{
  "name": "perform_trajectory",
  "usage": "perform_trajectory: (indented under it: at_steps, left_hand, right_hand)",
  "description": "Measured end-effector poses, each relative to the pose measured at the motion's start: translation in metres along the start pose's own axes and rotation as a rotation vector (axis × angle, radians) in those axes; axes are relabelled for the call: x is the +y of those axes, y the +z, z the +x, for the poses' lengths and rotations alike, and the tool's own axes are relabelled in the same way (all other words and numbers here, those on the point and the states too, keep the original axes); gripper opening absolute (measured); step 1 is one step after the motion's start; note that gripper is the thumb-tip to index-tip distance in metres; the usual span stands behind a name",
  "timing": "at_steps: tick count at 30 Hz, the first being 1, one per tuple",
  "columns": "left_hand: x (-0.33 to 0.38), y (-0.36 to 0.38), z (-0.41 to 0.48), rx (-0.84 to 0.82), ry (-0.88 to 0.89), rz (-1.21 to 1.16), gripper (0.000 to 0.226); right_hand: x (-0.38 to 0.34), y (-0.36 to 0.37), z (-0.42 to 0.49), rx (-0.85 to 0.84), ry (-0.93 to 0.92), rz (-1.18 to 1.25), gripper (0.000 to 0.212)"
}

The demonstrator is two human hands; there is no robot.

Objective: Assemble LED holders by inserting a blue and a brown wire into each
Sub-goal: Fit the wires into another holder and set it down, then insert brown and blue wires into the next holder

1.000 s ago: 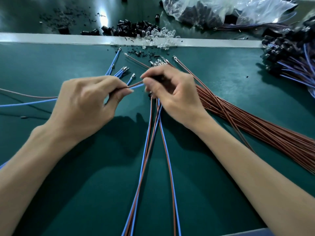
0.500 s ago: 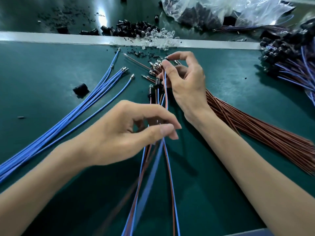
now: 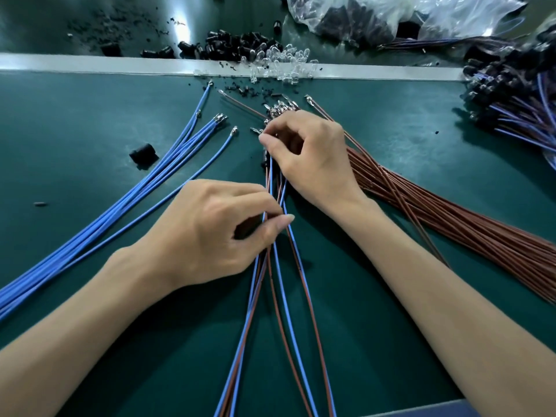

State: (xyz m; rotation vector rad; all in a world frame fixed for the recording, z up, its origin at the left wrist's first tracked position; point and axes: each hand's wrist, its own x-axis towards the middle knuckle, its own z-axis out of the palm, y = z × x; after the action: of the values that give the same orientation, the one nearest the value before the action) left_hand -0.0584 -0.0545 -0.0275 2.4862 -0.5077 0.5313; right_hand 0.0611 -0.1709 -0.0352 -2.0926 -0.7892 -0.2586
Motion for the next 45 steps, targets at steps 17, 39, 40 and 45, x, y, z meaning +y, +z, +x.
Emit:
perform_trajectory:
  at_steps: [17,39,40,45]
  left_hand:
    - [-0.014,0.001,0.006,-0.001,-0.113,0.08,0.02]
    - [-0.015,0.001,0.008,-0.017,-0.136,0.04,0.02]
    - [-0.015,0.0,0.008,-0.014,-0.135,0.039,0.02]
    - [-0.017,-0.001,0.007,-0.01,-0.12,0.018,0.02]
  right_hand:
    - [0.0,0.061,0.157,-0.26,-0.029,-0.459,0.033]
    - [0.018,0.068,0.175,-0.187,-0.062,-0.486,0.023]
    - [0.016,0.069,0.176,-0.172,-0.06,-0.496,0.024]
    - [0.014,0.088,0.187,-0.215,0.09,-0.602,0.047]
